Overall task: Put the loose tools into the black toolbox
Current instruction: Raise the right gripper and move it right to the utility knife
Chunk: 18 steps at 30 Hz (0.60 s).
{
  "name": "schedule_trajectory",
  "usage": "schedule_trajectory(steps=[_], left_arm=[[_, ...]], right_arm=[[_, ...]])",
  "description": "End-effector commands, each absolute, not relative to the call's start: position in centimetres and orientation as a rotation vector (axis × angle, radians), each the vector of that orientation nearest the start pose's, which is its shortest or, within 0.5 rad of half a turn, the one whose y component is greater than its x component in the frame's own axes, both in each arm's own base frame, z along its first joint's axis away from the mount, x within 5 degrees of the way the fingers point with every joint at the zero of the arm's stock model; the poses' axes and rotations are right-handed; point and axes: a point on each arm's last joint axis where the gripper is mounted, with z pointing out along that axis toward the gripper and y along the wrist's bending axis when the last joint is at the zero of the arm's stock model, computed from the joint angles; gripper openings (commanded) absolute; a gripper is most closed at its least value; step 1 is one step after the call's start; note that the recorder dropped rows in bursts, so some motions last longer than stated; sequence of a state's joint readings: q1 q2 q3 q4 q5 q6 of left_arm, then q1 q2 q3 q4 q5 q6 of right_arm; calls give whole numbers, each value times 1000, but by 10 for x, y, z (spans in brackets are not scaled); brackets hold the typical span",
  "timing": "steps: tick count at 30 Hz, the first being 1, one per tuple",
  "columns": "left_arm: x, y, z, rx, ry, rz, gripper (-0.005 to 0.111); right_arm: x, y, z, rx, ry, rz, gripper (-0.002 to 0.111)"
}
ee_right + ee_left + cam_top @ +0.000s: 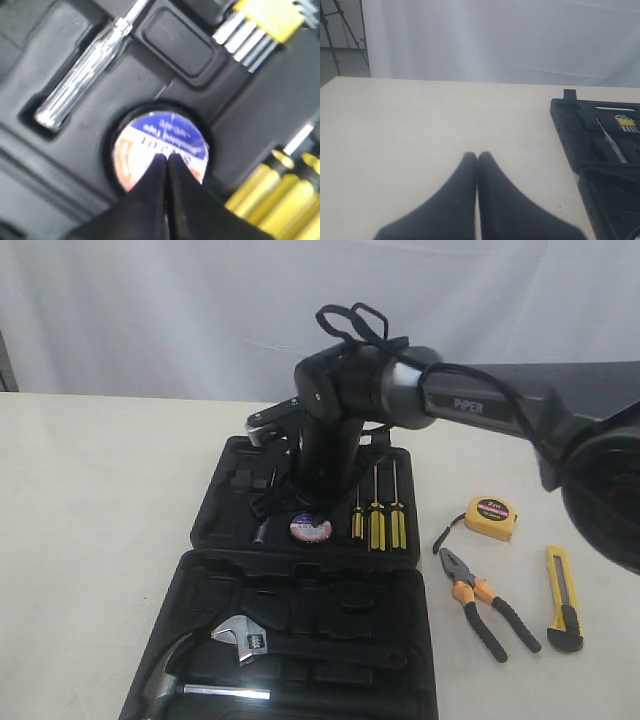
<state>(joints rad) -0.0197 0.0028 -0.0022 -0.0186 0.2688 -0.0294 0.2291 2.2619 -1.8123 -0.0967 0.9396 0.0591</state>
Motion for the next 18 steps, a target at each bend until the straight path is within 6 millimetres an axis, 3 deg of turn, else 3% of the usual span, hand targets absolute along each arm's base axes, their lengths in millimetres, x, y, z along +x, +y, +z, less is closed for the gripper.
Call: schedule_trajectory(steps=[1,7,11,15,18], left_arm=[[55,-2,189,-21,1752,-58,0],[55,-2,189,-21,1752,-58,0],[55,-2,189,-21,1752,-58,0],[55,-2,189,-21,1752,-58,0],[55,-2,189,-21,1752,-58,0]], right_arm=[[455,96,202,-279,2827,-56,-1],[427,89,247,-305,2912,-84,-1],[413,86,281,-287,2852,-78,-1],[382,77,310,-273,2812,-76,-1],[355,57,317,-215,2830,-98,-1]])
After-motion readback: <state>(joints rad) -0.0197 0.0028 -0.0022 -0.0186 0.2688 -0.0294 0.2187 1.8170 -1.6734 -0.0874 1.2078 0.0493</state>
